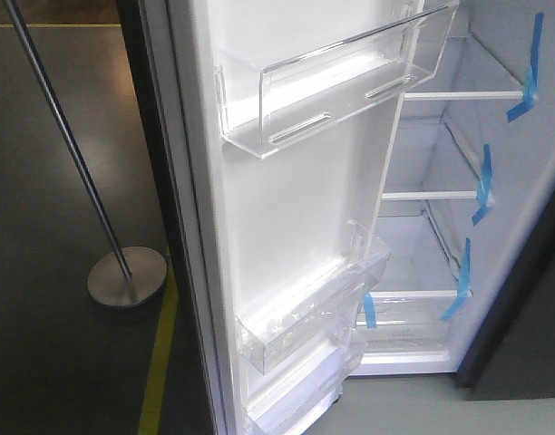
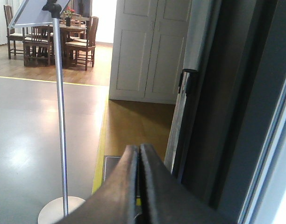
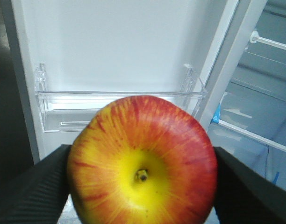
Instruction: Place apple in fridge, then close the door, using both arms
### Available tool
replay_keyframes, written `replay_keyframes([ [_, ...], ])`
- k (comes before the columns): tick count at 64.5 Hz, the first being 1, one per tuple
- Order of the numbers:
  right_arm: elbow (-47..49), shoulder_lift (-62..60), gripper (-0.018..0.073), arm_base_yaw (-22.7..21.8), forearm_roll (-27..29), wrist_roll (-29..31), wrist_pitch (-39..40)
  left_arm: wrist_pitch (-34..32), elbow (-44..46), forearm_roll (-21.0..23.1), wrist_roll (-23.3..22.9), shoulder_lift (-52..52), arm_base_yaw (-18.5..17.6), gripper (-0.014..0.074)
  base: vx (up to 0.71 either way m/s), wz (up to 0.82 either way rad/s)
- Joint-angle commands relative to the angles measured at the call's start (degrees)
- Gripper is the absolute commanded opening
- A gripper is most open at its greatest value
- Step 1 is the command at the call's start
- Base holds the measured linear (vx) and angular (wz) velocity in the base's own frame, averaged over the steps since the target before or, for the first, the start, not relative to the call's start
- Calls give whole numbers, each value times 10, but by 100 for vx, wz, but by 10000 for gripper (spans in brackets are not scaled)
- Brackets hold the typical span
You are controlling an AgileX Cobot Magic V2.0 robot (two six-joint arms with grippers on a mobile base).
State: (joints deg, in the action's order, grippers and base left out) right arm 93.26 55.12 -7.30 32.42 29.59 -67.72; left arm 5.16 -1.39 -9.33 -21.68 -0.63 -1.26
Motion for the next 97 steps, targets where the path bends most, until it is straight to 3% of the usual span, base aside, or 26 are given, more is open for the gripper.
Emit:
replay_keyframes([
  [1,14,-1,130,-2,17,3,44,-38,10,4,-1,-9,1,-7,4,1],
  [97,14,-1,130,-2,17,3,44,-38,10,4,-1,-9,1,-7,2,0],
])
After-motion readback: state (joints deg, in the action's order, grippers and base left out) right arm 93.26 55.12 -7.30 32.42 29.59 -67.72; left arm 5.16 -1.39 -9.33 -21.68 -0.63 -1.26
